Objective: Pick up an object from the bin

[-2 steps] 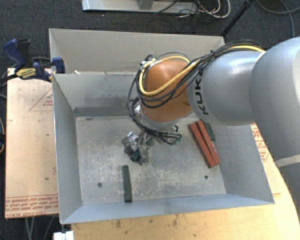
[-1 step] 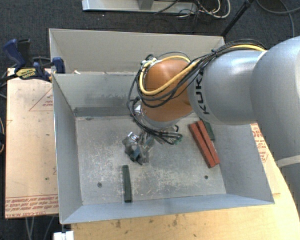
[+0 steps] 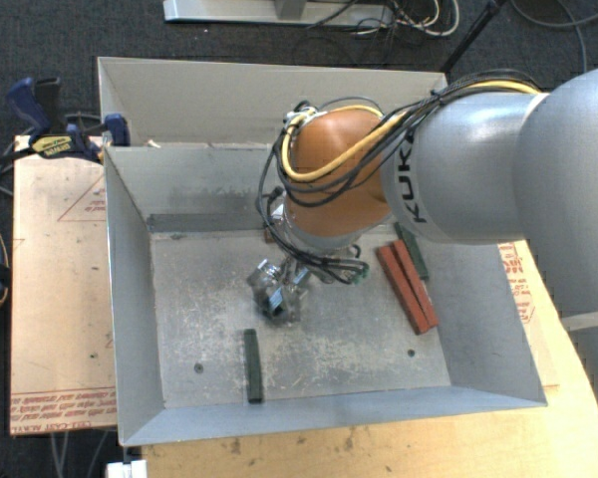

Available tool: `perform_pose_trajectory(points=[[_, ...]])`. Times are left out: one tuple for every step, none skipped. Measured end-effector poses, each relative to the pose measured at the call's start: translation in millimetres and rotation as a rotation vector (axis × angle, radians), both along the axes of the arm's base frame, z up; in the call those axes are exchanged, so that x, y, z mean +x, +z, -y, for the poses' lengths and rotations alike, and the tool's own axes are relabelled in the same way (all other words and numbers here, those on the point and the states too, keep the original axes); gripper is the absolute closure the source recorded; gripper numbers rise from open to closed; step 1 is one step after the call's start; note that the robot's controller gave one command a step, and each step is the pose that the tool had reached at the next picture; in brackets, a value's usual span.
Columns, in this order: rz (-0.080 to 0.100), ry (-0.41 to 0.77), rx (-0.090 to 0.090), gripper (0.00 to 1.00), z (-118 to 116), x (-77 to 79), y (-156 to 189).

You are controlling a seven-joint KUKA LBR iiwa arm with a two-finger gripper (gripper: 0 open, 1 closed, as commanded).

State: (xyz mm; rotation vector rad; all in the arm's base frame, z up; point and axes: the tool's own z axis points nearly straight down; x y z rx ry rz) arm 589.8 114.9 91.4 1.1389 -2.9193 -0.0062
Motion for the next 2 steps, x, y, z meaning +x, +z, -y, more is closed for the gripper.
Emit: perform_pose_trajectory(points=[[0.003, -0.001, 0.0, 1.0, 0, 0.9, 24], [0.008, -0.001, 0.001, 1.0, -1, 2.1, 47]])
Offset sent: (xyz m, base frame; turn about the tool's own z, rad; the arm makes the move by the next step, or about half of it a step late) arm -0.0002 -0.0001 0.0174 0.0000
